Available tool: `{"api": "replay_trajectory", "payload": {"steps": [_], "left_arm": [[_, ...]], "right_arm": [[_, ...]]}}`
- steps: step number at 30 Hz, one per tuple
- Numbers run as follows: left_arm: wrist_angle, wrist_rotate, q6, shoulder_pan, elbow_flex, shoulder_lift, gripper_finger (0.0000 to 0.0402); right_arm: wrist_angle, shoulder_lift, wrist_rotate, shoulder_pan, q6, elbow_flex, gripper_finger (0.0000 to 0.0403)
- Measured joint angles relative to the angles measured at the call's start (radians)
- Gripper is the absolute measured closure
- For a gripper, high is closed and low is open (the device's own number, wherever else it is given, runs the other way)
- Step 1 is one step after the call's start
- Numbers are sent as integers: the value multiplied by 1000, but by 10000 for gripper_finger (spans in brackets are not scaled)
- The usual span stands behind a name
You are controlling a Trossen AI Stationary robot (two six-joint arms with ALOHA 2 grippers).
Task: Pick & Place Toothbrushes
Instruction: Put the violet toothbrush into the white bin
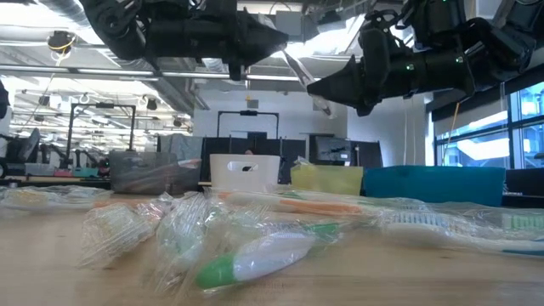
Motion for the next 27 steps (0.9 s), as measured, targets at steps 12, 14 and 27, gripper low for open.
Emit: {"api": "replay_trajectory", "payload": {"steps": [12,14,27], "left_arm": [[0,-1,8,1,0,0,388],[-1,-1,8,1,0,0,383],[-188,1,-9,58,0,-80,387]], "right_arm": [[0,0,0,0,-5,0,360],[-1,0,0,0,-5,0,340],[-33,0,38,0,10,1,175]]}}
